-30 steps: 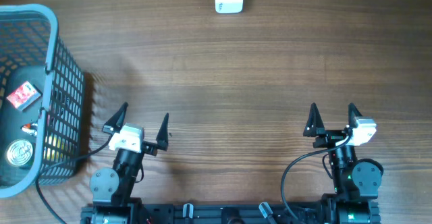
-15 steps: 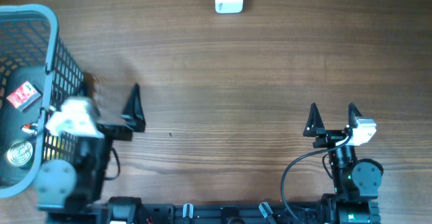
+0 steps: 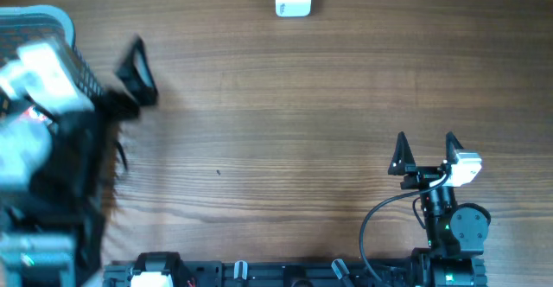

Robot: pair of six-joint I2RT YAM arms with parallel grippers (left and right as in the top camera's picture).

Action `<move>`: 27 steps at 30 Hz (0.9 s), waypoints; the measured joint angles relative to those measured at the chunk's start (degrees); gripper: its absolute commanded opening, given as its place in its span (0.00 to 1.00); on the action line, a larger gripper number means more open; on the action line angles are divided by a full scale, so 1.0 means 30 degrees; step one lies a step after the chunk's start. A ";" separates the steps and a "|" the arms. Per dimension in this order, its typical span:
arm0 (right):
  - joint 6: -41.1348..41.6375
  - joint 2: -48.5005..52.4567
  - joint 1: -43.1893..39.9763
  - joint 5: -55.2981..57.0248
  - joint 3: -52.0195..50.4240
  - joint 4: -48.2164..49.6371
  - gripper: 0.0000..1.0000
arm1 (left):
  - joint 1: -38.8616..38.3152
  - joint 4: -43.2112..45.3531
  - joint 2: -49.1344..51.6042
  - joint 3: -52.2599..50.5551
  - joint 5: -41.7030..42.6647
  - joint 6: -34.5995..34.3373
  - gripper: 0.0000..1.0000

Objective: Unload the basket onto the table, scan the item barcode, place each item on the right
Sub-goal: 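Move the left gripper over the grey basket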

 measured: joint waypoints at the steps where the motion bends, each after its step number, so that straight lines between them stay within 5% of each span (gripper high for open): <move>1: -0.0007 -0.0007 0.0000 0.0000 -0.0007 0.0000 1.00 | 0.0423 -0.1632 0.1406 0.2186 -0.0233 0.0000 1.00; 6: 0.0000 -0.0007 0.0000 0.0000 -0.0007 -0.0015 1.00 | 0.3650 -0.7016 0.7861 1.2444 -0.1304 -0.1195 1.00; 11: 0.0000 -0.0007 0.0000 0.0000 -0.0015 -0.0007 1.00 | 0.7861 -1.1883 1.1358 1.7595 -0.1545 -0.4364 1.00; 16: 0.0000 -0.0007 0.0000 0.0000 -0.0015 -0.0007 1.00 | 1.0783 -1.5045 1.3049 1.8003 -0.1086 -0.6091 1.00; 22: 0.0000 -0.0007 0.0000 0.0000 -0.0015 -0.0007 1.00 | 1.1118 -1.8076 1.4549 1.7996 -0.0656 -0.6149 1.00; 27: 0.0000 -0.0007 0.0000 0.0000 -0.0015 -0.0007 1.00 | 1.1118 -2.1413 1.5518 1.7937 -0.1719 -0.9202 1.00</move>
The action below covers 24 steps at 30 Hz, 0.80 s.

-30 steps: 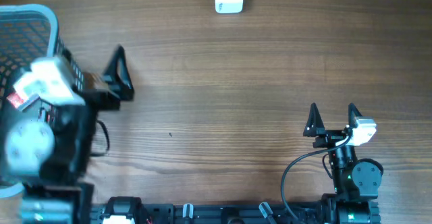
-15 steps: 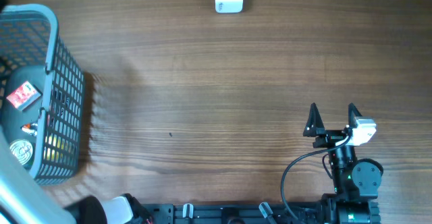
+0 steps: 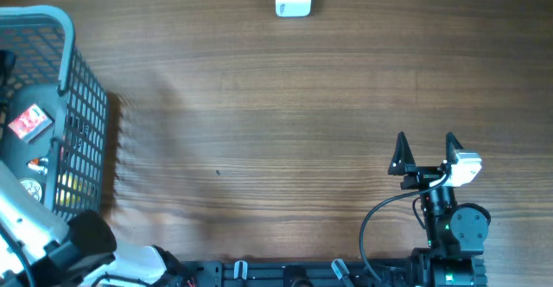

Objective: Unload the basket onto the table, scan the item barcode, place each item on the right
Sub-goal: 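Move the left gripper over the grey basket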

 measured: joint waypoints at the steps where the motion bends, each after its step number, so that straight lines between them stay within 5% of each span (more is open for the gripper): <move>1: 0.0000 0.0000 0.0000 0.0000 0.0000 0.0000 1.00 | 0.0000 0.0000 0.0095 -0.0117 -0.0189 -0.0656 1.00; 11: 0.0000 0.0000 0.0000 0.0000 0.0000 0.0000 1.00 | 0.0000 -0.0015 0.0160 -0.3541 -0.1530 -0.4656 1.00; 18: 0.0000 0.0000 0.0000 0.0000 0.0000 0.0000 1.00 | 0.0000 0.1472 -0.0248 -0.7803 -0.3330 -0.5231 1.00; 24: 0.0000 0.0000 0.0000 0.0000 0.0000 -0.0007 1.00 | 0.0000 0.4830 -0.4080 -1.1752 -0.3548 -0.4991 1.00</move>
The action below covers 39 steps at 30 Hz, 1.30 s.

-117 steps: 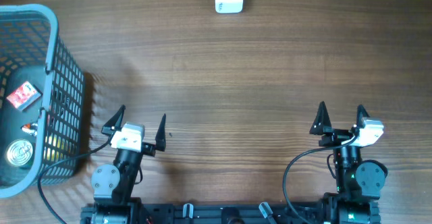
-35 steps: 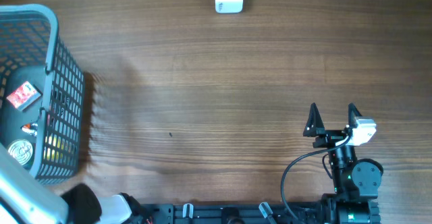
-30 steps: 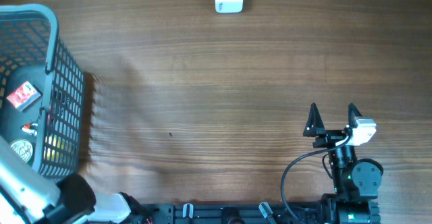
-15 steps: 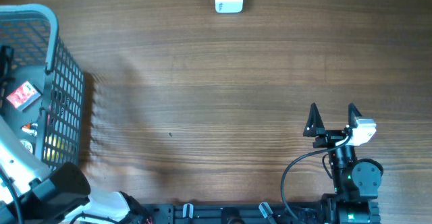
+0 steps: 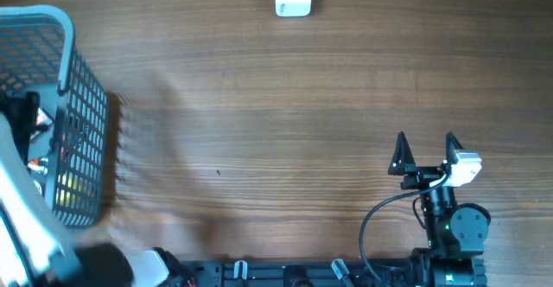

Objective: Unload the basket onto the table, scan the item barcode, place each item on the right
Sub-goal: 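Move the left gripper over the grey basket, then lower the left gripper into the basket and grasp the yellow container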

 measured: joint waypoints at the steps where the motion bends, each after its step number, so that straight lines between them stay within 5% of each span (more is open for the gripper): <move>1: 0.0000 0.0000 0.0000 0.0000 0.0000 0.0007 1.00 | 0.0000 0.0648 -0.0911 -0.0663 0.0007 0.0109 1.00; 11: 0.0000 0.0000 0.0000 0.0000 0.0000 0.0000 1.00 | 0.0036 0.6084 -0.8648 -0.8597 -0.0430 0.0780 1.00; 39: 0.0000 0.0000 0.0000 0.0000 0.0000 0.0007 1.00 | 0.5566 0.7519 -0.6499 -0.9544 0.4131 0.0372 1.00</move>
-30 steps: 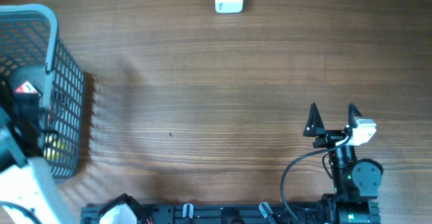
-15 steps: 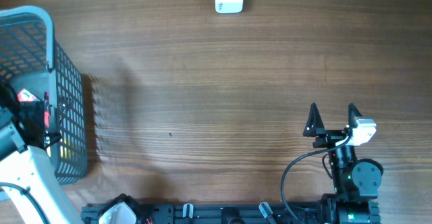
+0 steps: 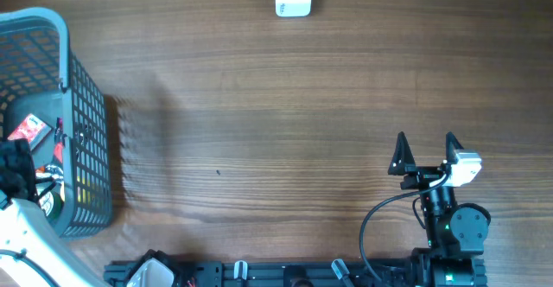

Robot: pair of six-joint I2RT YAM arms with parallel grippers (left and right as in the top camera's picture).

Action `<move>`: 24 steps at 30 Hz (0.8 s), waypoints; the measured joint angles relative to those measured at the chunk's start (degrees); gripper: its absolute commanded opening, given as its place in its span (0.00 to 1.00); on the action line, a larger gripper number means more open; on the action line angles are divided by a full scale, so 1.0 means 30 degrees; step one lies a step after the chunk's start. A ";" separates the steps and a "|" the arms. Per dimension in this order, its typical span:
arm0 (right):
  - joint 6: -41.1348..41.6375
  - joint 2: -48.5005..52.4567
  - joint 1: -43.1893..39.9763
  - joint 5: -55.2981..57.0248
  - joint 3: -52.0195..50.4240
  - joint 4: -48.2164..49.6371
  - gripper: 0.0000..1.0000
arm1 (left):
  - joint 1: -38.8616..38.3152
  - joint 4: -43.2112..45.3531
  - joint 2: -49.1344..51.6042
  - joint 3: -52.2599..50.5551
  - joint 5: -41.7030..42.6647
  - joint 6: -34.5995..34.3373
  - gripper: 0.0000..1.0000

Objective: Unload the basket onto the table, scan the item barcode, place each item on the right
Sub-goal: 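Lower the left gripper into the basket and grasp the yellow container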

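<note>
A white barcode scanner stands at the table's far edge, near the middle. The blue-grey mesh basket point(image 3: 86, 131) at the far left holds a red packet point(image 3: 26, 130), a round dark item point(image 3: 47, 202) and something yellow. My left gripper point(image 3: 15, 170) is a dark shape down inside the basket just below the red packet, with its white arm point(image 3: 22, 244) running off the lower left. Its jaws do not show clearly. My right gripper point(image 3: 425, 140) rests open at the near right with nothing between its fingers.
Bare wooden table point(image 3: 276, 131) lies between the basket, the scanner and the right arm. The right arm's base and cable point(image 3: 380, 213) sit at the near edge. A black rail point(image 3: 285, 274) runs along the front.
My left gripper was higher over the basket's left side, covering the red packet. Now it sits lower in the basket and the packet shows. The basket has shifted slightly towards the near edge.
At first my left arm lay across the basket with its gripper beyond the right rim. Then the arm was at the lower left, with the basket's contents showing. After that it covered the basket's left side, and now its gripper is among the items. My right arm never moved.
</note>
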 measured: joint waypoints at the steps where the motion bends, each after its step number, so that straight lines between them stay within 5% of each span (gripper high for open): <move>1: 0.0000 0.0000 0.0000 0.0000 0.0000 0.0000 1.00 | 0.0138 -0.0036 0.0007 0.0000 0.0168 -0.0102 1.00; 24: 0.0000 0.0000 0.0000 0.0000 0.0000 0.0000 1.00 | 0.1333 -0.1734 0.6317 0.0240 0.2987 -0.1049 1.00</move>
